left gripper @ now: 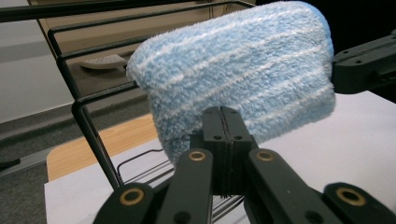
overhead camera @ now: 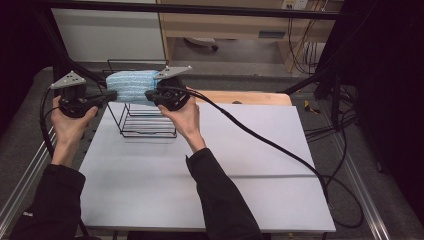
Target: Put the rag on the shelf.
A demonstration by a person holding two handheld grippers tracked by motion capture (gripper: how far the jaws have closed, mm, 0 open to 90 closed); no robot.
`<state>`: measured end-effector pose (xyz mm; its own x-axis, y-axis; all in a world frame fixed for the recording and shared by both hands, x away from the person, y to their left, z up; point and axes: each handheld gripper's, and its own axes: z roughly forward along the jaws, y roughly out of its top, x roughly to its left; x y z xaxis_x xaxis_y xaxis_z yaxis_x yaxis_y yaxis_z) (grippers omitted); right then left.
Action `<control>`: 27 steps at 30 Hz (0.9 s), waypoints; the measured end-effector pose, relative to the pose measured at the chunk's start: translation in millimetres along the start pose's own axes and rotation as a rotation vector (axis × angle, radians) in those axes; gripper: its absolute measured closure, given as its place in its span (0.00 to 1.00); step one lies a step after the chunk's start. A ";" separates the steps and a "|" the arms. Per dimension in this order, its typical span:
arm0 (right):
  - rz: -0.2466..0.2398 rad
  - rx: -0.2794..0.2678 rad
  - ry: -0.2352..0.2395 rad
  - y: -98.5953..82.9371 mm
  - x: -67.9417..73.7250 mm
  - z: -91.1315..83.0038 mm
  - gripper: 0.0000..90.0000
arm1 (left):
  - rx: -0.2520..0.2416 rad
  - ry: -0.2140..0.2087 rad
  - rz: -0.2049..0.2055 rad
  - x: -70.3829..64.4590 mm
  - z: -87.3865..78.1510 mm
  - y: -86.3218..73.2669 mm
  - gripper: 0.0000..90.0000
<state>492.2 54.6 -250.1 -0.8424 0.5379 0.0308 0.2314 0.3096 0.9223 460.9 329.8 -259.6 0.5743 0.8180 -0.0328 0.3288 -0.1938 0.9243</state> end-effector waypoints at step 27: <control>0.001 -0.050 -0.013 -10.4 -6.0 -5.3 0.84 | -0.026 0.021 -0.016 -2.7 -3.8 0.6 0.84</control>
<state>492.3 44.0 -257.9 -0.8356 0.5487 0.0264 0.2072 0.2703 0.9402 456.7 329.5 -257.6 0.5532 0.8321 -0.0401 0.3184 -0.1668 0.9332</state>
